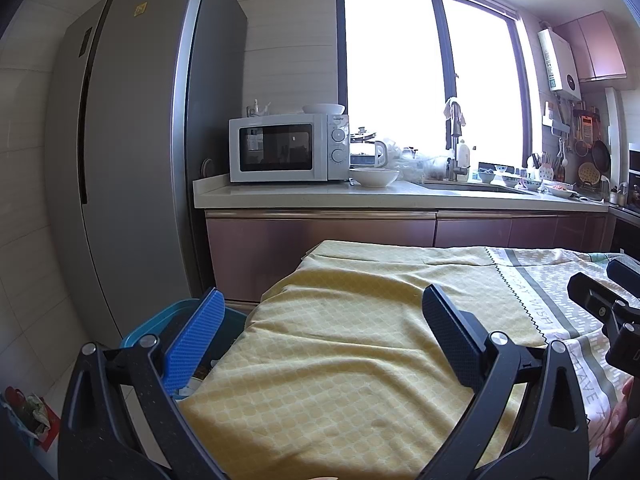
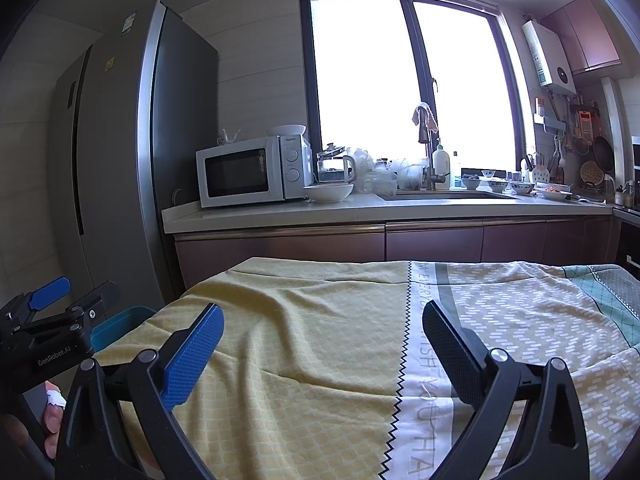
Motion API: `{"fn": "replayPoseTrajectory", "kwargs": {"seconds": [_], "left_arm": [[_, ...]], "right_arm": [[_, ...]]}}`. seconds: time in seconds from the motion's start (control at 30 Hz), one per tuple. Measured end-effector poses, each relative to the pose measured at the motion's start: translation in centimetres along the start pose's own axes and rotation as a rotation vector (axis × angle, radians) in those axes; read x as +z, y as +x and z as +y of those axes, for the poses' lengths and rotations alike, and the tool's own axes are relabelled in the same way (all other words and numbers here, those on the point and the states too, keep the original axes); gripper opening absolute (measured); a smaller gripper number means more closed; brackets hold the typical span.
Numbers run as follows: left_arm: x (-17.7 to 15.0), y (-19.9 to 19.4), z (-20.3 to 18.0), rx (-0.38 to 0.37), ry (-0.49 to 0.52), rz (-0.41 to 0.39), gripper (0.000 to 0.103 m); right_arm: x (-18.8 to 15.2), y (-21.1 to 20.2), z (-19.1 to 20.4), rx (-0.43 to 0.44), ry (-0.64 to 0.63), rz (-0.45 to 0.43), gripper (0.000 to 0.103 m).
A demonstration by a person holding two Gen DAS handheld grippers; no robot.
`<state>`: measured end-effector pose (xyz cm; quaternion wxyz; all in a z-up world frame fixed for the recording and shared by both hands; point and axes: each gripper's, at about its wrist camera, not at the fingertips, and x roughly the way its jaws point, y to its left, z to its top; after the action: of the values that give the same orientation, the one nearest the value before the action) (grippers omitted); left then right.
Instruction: Collect trash
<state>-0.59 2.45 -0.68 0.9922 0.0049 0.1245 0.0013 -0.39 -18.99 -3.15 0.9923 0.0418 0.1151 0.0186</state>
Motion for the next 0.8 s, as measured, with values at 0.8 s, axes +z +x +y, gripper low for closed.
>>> {"fn": "replayPoseTrajectory", "kwargs": {"seconds": [0.8], "left_arm": [[0.03, -0.11, 0.28, 0.015, 0.001, -0.009, 0.097]], "right_arm": [[0.12, -0.11, -0.22, -0.006, 0.006, -0.006, 0.096]]}}
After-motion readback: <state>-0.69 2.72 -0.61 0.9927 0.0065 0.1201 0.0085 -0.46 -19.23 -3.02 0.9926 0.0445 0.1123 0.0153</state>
